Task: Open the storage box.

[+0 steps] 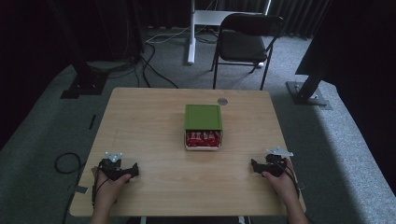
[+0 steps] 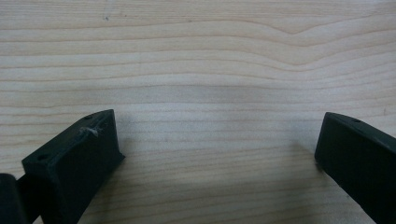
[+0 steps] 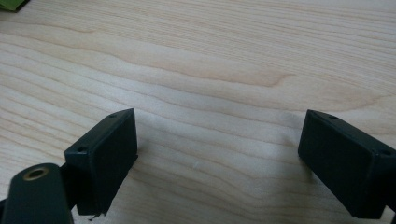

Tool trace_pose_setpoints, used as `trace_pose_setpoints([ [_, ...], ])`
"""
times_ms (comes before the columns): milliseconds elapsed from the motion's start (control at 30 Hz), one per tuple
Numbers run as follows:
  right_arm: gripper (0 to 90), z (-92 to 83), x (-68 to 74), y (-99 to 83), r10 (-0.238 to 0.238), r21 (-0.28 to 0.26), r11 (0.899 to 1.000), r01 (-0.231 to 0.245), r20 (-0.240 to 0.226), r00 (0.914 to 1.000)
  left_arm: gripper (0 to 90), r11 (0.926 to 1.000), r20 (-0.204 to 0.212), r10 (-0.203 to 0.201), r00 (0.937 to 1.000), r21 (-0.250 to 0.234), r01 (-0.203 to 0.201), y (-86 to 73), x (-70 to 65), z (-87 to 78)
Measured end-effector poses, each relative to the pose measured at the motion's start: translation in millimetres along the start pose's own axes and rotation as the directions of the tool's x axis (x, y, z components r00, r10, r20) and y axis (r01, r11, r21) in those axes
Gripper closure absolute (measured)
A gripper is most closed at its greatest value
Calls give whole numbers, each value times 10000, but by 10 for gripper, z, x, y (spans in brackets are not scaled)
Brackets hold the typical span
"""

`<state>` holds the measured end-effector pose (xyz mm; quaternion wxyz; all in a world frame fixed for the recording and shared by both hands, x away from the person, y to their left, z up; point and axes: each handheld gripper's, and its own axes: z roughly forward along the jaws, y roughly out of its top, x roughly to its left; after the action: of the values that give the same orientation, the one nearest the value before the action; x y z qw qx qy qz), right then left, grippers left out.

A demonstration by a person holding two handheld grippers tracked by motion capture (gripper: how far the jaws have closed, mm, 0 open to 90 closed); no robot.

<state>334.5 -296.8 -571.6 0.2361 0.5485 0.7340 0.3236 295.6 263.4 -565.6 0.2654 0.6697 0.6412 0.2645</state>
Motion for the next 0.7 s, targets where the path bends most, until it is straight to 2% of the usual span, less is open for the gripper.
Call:
trace_pose_setpoints([
  [167,113,-1,2,0,-24,9,10000,24,-19,10000,6,9997,230,263,9994,-11,-263,-10,-11,-10],
  [200,113,-1,3,0,-40,8,10000,40,-35,10000,6,9987,422,500,9979,-6,-500,-12,-28,-14],
  [267,113,-2,3,0,-39,7,10000,39,-40,10000,6,9979,579,647,9962,-41,-646,-14,-42,-14],
  [467,113,-1,3,0,-38,7,10000,38,-42,10000,15,9938,793,1114,9906,-108,-1109,-11,-108,-22],
  [533,113,-1,2,0,-39,7,10000,39,-43,10000,15,9897,806,1430,9864,-125,-1424,-1,-158,-27],
  [633,112,-1,2,1,-29,11,10000,29,-43,10000,15,9802,819,1979,9768,-209,-1968,21,-246,-26],
  [700,113,0,1,1,-30,14,10000,30,-38,10000,15,9757,814,2181,9725,-378,-2156,40,-299,-14],
])
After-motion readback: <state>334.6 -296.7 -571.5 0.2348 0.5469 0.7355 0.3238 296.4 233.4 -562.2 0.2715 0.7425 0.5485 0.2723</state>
